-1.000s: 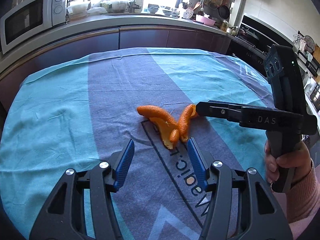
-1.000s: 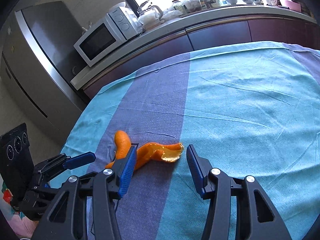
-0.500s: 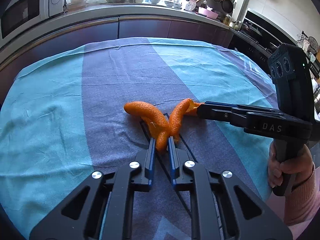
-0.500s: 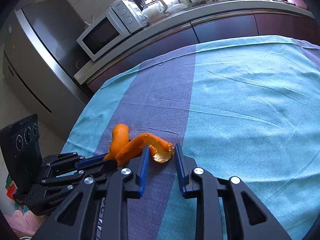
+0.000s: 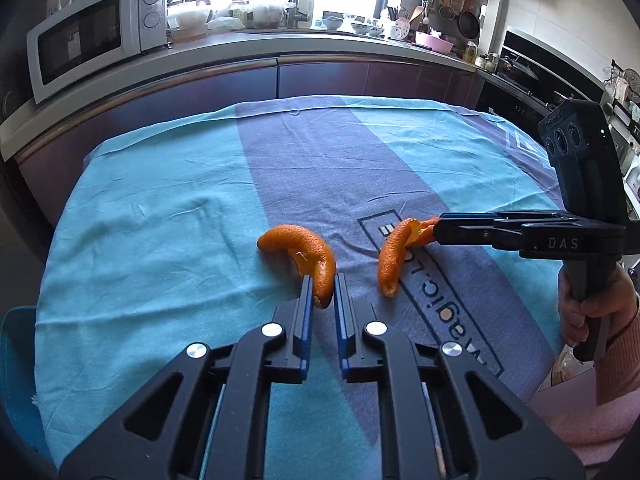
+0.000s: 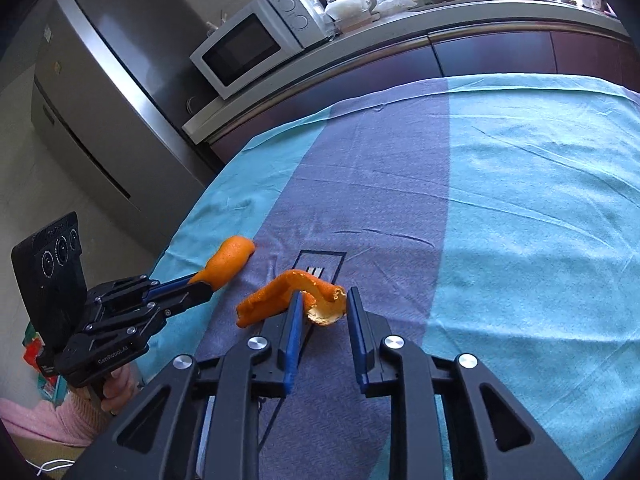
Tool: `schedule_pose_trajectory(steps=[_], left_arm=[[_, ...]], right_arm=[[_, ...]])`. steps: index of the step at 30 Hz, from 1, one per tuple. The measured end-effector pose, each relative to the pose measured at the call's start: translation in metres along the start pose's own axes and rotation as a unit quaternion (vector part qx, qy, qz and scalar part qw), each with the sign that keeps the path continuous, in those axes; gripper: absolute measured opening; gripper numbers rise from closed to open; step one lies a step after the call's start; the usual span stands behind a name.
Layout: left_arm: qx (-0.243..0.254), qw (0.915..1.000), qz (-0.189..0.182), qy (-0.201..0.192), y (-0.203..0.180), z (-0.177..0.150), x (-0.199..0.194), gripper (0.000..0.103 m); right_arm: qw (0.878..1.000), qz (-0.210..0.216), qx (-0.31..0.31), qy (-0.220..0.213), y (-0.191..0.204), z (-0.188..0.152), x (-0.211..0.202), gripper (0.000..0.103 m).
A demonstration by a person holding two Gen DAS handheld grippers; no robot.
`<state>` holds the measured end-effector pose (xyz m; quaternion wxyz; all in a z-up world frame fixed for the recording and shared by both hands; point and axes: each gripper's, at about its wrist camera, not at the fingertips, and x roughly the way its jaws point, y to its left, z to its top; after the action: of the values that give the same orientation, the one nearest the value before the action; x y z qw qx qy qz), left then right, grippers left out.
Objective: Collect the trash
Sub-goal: 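Grasp an orange peel with the left tool while the right tool grasps another peel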
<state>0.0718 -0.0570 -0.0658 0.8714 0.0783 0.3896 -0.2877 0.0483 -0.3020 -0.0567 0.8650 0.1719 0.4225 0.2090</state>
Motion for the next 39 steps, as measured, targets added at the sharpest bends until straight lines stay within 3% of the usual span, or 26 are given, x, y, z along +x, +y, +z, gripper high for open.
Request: schedule_pose_trajectory(steps=[6,9,11,12,16,39], left_arm=[[-0.012,0.9999,0.001,0.002,0.012,-0.009,-0.005,0.018],[-0.016,0.9999,0.002,0.003,0.011,-0.010,-0.002,0.028],[-0.020,0.9998,0.001,0.004,0.012,-0.011,0.000,0.029],[-0.024,0.9997,-0.003,0.005,0.013,-0.011,0.001,0.029],[-0.034,0.9992,-0.018,0.005,0.014,-0.013,0.004,0.013],[-0.049,0.9968,0.037,-0.051,0.035,-0.029,-0.050,0.009]], right_arm=[[1.000,-0.012,-0.007,-0.006,0.003,0.006,0.006,0.050],[1.000,-0.018,-0.012,0.004,0.004,0.007,0.013,0.051],[0.999,-0.027,-0.027,0.007,0.010,0.006,0.014,0.047],[0.999,-0.028,-0.032,0.012,0.012,0.005,0.016,0.038],[0.999,-0.029,-0.040,0.012,0.015,0.004,0.016,0.023],[0.998,0.065,0.020,-0.017,0.024,0.011,0.018,0.006]])
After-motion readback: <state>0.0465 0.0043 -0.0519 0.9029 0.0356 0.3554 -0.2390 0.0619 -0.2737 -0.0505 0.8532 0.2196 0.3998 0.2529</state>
